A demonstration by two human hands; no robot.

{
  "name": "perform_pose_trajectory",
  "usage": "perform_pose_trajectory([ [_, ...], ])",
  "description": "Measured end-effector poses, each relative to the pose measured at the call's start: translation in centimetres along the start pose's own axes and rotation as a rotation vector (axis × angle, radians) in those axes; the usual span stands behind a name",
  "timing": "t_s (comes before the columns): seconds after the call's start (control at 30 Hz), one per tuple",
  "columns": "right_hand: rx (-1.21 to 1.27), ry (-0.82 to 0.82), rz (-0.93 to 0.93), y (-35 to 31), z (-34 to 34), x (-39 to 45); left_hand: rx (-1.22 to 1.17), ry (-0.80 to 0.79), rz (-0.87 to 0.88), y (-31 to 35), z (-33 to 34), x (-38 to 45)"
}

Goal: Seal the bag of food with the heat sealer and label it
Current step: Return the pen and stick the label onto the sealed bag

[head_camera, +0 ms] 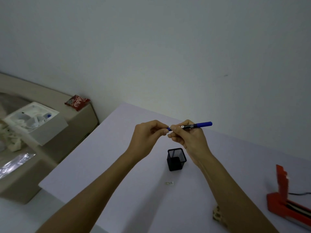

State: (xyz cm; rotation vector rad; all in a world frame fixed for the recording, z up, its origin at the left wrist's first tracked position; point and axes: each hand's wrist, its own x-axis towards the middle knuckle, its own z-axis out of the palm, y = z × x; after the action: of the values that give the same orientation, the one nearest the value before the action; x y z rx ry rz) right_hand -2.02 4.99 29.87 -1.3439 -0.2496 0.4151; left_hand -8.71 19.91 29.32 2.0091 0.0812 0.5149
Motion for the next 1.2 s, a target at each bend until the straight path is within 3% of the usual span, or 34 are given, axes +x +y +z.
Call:
perform_pose_trajectory([
  [0.1,-0.079,0.047,0.066,0.9,-0.9,0.7,0.018,-0.057,-0.005,-0.8,1.1,1.0],
  [0.27,-0.373,0.039,0.351,4.3,-4.5,1.4,0.175,-0.058,-0.085,-4.6,2.4,3.2],
  [0.63,-0.496,0.043,0.597,11.8,-11.0,2.4,0.477,-0.320,-0.300,-14.3,11.5,3.6],
  [0.87,-0.487,0.016,0.652,14.6,-12.4,2.5,0.496,-0.174,-0.262,-15.8,11.5,3.2],
  [1.2,-0.486,-0.023,0.687,16.1,-11.7,2.7,0.570,-0.164,-0.245,-16.4,9.0,3.2],
])
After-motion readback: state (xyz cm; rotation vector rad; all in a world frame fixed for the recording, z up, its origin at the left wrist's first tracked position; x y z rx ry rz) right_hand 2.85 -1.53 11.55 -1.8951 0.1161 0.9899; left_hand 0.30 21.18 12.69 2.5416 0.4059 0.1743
